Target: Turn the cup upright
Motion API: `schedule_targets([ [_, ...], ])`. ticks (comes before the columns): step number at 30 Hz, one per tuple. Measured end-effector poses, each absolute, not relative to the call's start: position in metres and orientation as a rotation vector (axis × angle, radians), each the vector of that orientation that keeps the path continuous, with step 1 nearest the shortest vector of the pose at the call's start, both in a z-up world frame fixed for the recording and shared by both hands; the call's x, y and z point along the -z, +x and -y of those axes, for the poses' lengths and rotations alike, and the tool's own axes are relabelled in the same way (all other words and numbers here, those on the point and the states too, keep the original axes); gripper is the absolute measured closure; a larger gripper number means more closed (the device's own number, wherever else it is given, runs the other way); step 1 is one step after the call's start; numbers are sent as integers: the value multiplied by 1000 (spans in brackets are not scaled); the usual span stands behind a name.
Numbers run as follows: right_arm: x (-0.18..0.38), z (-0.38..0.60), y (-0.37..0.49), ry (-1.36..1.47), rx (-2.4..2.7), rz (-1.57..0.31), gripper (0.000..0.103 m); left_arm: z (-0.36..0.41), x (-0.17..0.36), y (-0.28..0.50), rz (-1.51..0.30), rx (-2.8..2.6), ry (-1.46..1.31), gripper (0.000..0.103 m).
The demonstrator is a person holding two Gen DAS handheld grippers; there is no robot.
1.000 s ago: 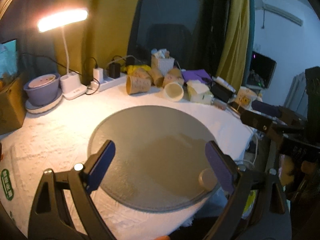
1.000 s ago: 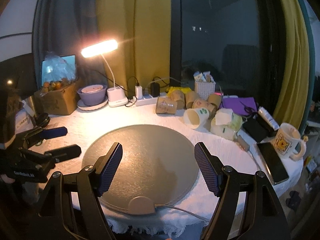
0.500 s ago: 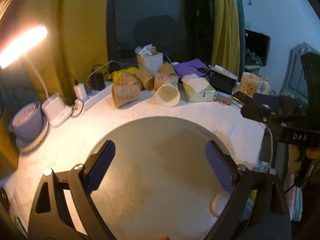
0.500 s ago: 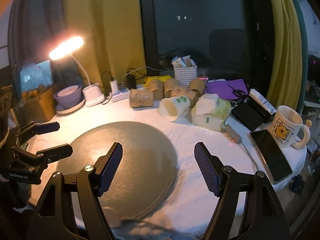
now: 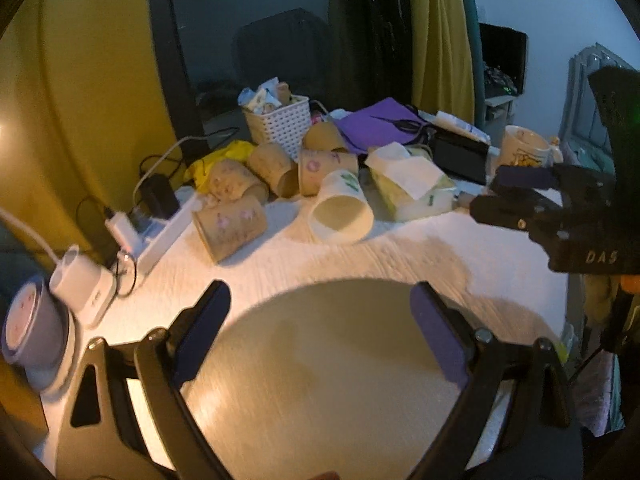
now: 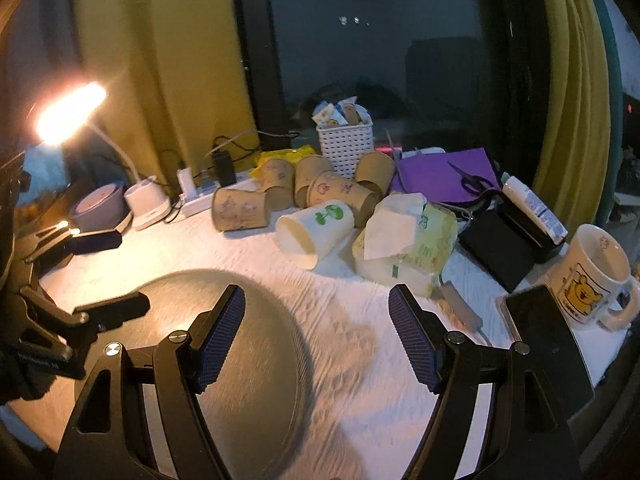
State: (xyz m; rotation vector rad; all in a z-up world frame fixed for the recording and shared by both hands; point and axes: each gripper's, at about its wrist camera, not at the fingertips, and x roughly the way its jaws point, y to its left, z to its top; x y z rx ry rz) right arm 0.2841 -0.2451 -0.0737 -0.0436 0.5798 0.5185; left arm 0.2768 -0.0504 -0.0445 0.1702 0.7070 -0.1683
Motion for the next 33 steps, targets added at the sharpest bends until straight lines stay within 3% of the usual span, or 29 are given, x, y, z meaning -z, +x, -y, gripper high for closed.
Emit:
schedule_targets([
  [33,83,245,445,-30,-458,-644,26,83,73,520,-807,363,640,11],
])
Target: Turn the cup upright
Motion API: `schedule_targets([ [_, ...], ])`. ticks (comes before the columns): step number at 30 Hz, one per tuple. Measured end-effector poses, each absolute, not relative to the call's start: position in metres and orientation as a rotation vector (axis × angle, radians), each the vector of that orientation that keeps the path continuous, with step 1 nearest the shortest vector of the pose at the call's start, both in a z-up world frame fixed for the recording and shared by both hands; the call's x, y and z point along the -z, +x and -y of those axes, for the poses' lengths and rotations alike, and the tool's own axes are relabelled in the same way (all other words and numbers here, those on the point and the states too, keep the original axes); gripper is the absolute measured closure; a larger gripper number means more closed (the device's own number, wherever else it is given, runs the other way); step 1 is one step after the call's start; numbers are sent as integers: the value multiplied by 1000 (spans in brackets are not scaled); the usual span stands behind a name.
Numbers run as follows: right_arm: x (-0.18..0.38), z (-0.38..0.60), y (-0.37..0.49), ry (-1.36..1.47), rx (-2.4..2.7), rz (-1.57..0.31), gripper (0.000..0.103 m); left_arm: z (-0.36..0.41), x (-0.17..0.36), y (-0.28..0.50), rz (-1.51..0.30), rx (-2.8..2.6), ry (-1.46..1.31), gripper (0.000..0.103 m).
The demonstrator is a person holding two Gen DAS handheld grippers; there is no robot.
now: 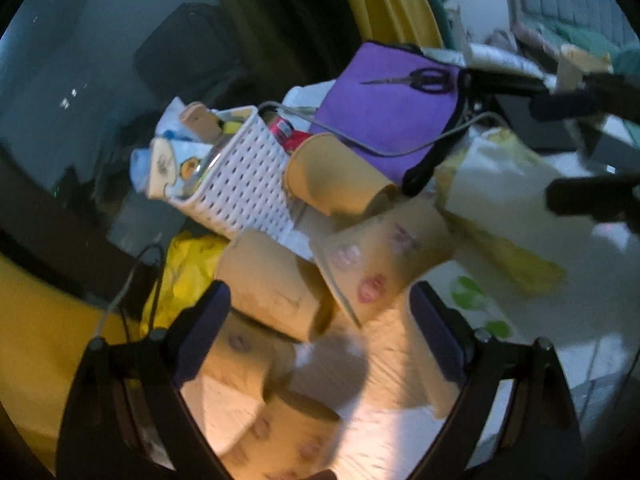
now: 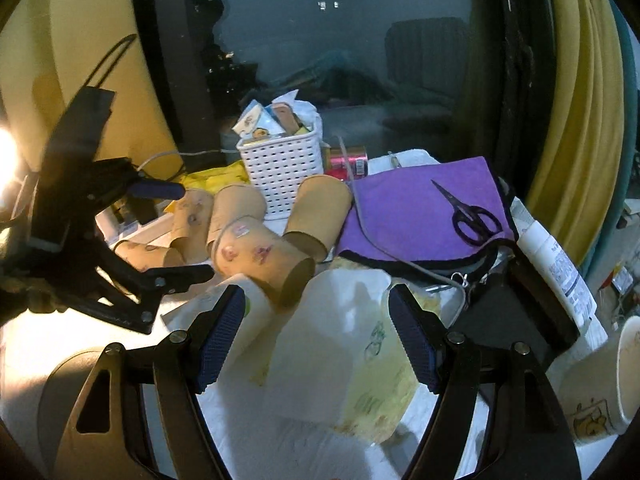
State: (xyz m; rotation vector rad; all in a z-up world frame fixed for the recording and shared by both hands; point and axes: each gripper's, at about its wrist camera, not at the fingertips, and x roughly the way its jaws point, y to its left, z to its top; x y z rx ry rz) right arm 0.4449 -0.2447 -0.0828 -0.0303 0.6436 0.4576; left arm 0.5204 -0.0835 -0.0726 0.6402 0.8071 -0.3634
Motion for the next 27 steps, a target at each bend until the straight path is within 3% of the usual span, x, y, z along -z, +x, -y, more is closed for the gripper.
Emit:
schedule_targets([
  [14,89,257,466,4,-472,-653,26,119,90,545,-863,586,892,11],
  [27,92,273,467,41,-480,-662,26,123,96,574,-1058,708,694,15],
])
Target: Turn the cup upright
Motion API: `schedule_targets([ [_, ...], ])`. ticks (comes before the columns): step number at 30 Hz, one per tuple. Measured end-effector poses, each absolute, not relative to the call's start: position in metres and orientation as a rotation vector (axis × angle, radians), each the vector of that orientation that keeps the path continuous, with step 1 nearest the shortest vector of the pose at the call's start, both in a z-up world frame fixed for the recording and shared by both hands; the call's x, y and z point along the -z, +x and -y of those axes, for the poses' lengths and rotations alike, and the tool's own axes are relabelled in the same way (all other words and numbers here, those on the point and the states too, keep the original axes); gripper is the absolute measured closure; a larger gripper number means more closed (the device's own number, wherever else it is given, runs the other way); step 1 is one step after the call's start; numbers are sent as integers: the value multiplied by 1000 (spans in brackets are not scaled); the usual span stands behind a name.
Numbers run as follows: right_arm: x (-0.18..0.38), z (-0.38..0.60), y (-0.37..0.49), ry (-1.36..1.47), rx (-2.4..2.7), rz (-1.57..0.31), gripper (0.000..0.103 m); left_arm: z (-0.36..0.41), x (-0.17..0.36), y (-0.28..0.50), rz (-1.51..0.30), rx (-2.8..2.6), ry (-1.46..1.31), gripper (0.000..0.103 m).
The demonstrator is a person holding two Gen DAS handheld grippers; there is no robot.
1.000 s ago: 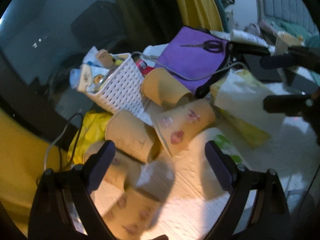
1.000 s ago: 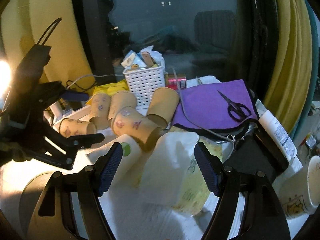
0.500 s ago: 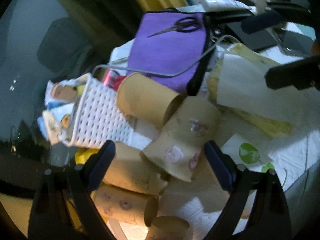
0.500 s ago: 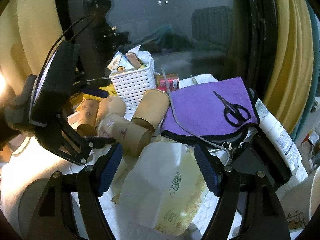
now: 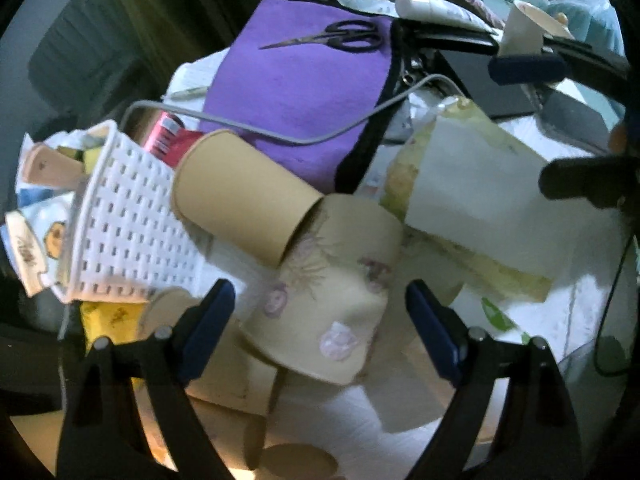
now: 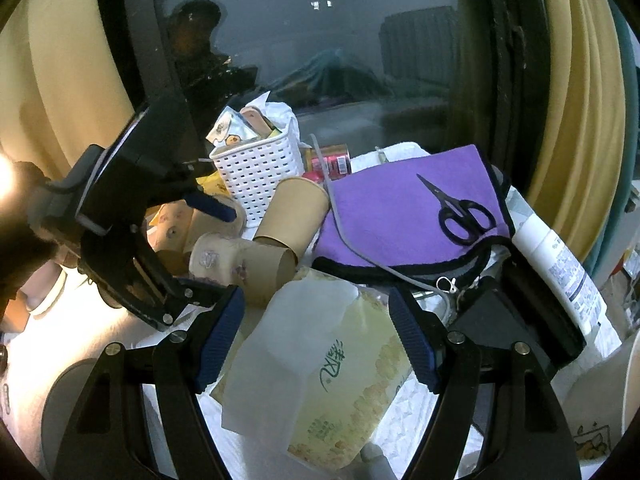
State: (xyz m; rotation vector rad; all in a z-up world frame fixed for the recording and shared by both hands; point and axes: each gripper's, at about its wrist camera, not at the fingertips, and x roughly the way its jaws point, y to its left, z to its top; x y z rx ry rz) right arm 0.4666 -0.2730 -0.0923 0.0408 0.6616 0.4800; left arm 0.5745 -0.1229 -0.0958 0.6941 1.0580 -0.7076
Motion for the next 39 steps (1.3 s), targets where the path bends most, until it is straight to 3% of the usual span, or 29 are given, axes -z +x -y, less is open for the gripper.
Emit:
schedule_targets([
  [2,92,274,466,45,-480,-662,26,123,97,576,-1078,709,668,16],
  [4,92,274,466,48,-481,-662,26,123,97,575,-1089,710,660,32],
  [12,94,272,467,40,-479,-670,26,128,93,572,-1071,695,661,38],
  [30,72,275,444,36,-458,-634,26,110,26,532,-962,647,583,39],
  [39,54,268,411,26,-477,-604,26,95,-1,477,-895,598,570,39],
])
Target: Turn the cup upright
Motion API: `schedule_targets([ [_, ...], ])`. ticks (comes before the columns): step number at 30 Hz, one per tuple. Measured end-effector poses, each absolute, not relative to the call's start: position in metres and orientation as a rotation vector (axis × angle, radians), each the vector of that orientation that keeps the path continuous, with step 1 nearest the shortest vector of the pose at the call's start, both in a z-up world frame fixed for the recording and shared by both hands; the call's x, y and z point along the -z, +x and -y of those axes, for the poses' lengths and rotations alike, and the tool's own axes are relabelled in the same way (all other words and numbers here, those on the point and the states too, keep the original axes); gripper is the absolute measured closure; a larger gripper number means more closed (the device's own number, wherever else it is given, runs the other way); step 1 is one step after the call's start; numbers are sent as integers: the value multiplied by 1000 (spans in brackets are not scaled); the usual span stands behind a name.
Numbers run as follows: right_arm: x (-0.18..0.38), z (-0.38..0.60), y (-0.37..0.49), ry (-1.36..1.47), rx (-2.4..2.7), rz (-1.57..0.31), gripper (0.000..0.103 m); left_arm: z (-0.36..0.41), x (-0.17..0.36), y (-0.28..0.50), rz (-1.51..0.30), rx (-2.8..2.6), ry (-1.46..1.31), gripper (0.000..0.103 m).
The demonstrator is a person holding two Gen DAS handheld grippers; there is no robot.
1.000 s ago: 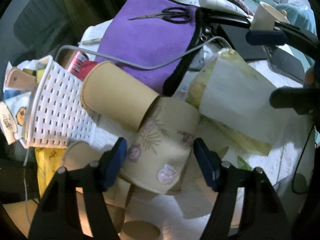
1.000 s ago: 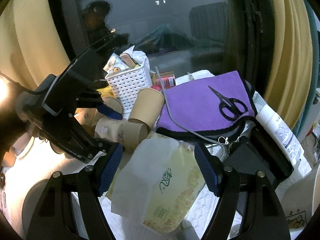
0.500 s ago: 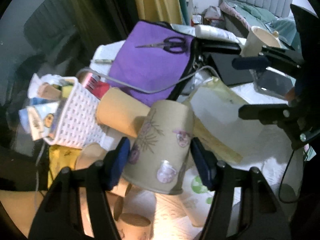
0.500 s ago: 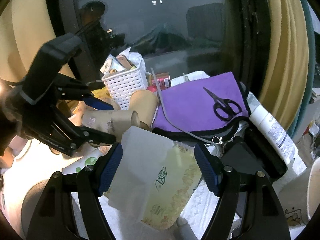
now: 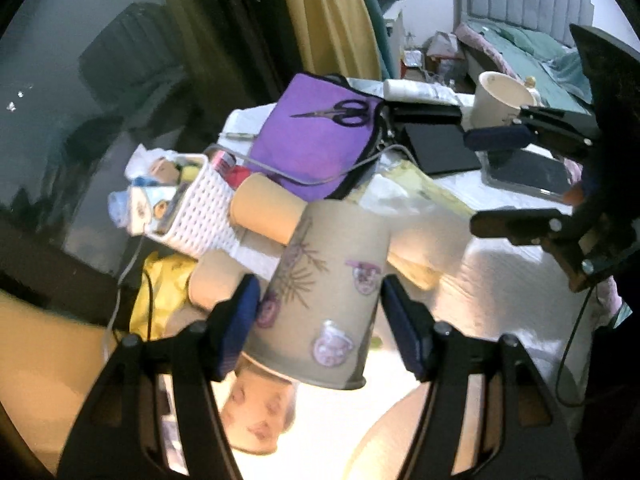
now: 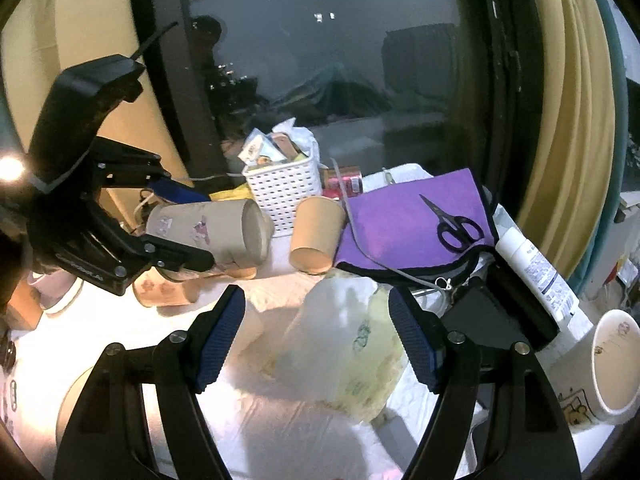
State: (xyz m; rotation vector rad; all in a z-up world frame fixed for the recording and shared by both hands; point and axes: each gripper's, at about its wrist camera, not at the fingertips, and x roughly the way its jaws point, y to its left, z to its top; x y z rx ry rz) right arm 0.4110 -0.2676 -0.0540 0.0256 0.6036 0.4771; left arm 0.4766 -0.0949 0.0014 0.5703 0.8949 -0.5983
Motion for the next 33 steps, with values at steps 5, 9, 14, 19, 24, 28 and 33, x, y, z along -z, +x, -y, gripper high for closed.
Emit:
schedule_targets([
  [5,51,260,387,18,-495,-600,26,86,2,432,-885,576,547,39],
  [9,50,253,364,9,-517,-602,26,80,7,394,-885,574,532,39],
  [14,53,243,332,-13,-539,-615,26,72,16,347,-880,565,483,39],
  [19,65,237,302,-31,-556,-644,26,68,29,303,-883,571,455,39],
  [24,80,232,275,-39,-591,-687,26,69,54,265,-915,588,454,39],
  [28,96,230,248,-81,-629,-721,26,69,70,242,-944,610,439,39],
  [33,113,236,225,-80,-643,-757,26,77,88,224,-965,645,455,39],
])
